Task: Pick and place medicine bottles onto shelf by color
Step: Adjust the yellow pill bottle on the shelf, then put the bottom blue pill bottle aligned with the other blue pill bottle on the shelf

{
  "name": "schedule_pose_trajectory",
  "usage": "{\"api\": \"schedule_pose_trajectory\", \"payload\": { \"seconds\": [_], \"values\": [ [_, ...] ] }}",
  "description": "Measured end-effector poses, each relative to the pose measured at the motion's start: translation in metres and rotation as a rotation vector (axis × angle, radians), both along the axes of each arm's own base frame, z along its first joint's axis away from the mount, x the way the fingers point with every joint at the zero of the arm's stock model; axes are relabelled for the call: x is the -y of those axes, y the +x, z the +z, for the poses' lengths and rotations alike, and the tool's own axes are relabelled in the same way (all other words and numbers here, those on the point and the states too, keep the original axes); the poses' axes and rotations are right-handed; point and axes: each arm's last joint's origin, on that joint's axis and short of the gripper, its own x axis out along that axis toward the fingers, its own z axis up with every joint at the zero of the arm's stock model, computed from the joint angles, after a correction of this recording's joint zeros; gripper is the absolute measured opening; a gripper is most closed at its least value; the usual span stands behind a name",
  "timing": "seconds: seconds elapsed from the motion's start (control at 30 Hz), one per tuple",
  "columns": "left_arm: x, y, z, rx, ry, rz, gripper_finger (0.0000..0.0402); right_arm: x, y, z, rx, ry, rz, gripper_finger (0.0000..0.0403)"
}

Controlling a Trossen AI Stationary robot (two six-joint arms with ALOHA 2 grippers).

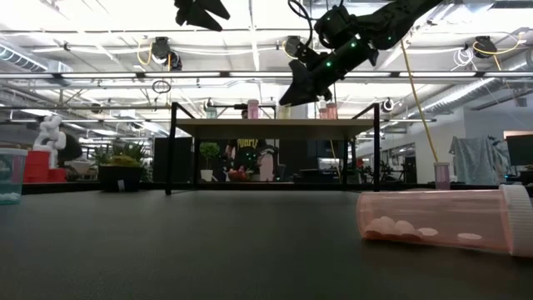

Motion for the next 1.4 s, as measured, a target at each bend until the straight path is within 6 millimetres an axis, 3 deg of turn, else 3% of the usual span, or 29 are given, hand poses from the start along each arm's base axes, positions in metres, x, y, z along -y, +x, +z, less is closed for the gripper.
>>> {"api": "schedule_pose_trajectory", "payload": {
  "seconds": [0.43, 0.77, 1.03, 1.23, 1.4],
  "values": [
    [0.0, 0.0, 0.0, -0.004, 0.005, 0.014, 0.0283, 0.0, -0.001, 0.0, -0.001, 0.014, -0.009, 0.0188],
    [-0.001, -0.001, 0.0, -0.013, 0.021, 0.05, 0.0283, -0.013, -0.022, 0.036, 0.07, -0.014, -0.014, 0.022],
    [0.003, -0.011, 0.011, 0.038, 0.058, 0.091, 0.0283, -0.05, -0.077, 0.078, 0.012, 0.017, -0.093, 0.0226],
    [0.003, -0.013, 0.02, 0.152, 0.025, 0.134, 0.0283, -0.082, -0.141, 0.085, -0.172, 0.152, -0.296, 0.0226],
    [-0.003, 0.001, 0.014, 0.173, -0.018, 0.148, 0.0283, -0.1, -0.169, 0.084, -0.259, 0.232, -0.323, 0.0226]
  ]
}}
